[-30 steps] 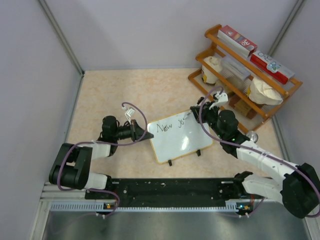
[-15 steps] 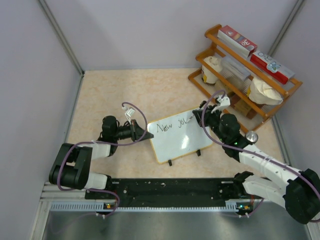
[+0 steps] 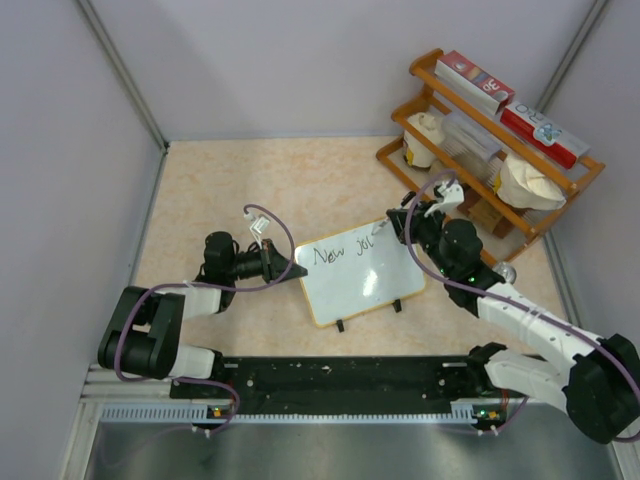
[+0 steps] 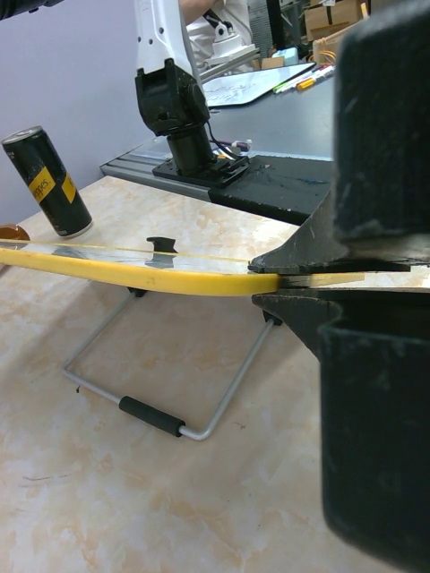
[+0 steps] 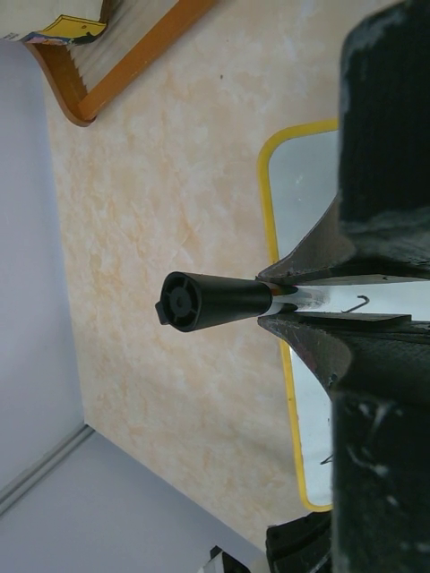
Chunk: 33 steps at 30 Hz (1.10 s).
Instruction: Write a sentence on the whiteboard
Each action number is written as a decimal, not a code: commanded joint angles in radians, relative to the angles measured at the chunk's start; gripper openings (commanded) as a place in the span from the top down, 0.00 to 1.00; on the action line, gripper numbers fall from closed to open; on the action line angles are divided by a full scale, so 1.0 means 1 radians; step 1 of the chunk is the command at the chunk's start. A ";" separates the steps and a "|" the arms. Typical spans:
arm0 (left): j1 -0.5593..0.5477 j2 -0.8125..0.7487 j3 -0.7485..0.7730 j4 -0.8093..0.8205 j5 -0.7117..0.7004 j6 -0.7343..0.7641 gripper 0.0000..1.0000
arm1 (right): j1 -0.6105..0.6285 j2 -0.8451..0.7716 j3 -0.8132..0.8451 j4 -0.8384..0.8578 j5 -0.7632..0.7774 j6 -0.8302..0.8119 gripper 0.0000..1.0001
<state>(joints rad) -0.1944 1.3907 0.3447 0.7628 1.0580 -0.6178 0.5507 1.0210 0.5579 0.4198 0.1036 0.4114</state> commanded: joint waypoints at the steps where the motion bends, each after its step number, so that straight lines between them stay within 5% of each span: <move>1: -0.010 0.010 0.002 0.024 0.059 0.041 1.00 | -0.021 0.024 0.027 0.037 0.001 -0.011 1.00; 33: -0.010 0.011 0.002 0.026 0.059 0.041 1.00 | -0.025 -0.088 -0.118 0.004 -0.100 0.066 1.00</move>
<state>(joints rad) -0.1944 1.3926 0.3447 0.7628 1.0576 -0.6182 0.5400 0.9848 0.4427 0.4179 0.0044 0.4690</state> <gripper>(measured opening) 0.038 0.105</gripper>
